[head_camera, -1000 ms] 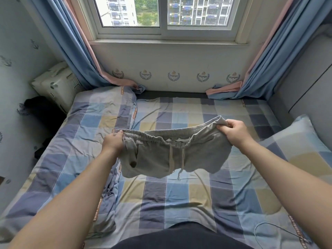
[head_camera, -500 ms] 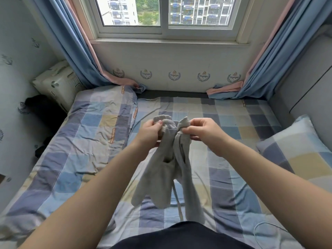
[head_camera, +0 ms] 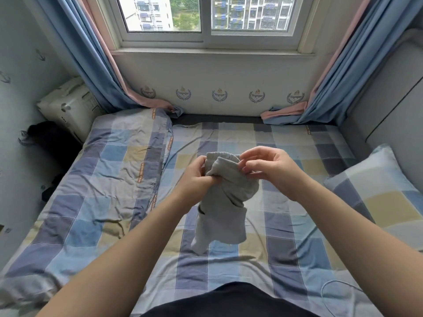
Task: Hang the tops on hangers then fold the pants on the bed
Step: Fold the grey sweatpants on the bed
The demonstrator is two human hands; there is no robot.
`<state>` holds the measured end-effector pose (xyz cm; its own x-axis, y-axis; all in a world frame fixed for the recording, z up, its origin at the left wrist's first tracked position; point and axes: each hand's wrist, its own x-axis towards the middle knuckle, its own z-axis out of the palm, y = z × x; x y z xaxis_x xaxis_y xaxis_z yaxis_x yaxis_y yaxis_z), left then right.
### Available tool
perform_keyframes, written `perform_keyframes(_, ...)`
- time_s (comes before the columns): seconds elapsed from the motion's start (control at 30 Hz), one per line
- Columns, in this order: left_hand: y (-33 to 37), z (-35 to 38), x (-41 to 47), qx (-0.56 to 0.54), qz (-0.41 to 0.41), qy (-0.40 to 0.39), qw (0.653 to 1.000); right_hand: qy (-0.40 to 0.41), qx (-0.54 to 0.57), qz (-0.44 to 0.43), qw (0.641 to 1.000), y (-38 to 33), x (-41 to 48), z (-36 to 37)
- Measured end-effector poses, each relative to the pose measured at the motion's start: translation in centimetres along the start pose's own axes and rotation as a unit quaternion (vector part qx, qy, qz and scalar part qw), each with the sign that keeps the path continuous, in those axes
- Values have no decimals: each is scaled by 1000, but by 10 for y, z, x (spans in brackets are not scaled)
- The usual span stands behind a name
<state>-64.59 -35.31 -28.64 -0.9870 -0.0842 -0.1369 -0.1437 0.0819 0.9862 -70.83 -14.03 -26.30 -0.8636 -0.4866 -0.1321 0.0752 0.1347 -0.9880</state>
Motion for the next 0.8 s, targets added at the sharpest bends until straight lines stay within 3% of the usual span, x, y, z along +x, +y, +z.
perform_keyframes(0.13, 1, -9, 0, 18, -8, -67, 998, -4, -247, -43, 968, 8, -4, -10)
perform_keyframes(0.23, 7, -6, 3, 74, 32, -133, 988, -93, -303, -28, 948, 13, -5, 0)
perform_keyframes(0.33, 8, 0, 5, 133, 78, -125, 980, -129, -232, 18, 964, 27, -6, 16)
perform_keyframes(0.57, -6, 0, 7, 160, 77, -15, 984, -48, -188, 91, 977, 80, -19, 42)
perform_keyframes(0.67, -13, 2, 9, 154, 69, 28, 985, 28, -160, 120, 979, 105, -28, 66)
perform_keyframes(0.8, -24, -1, 19, 159, 47, 35, 985, 99, -184, 134, 969, 130, -27, 73)
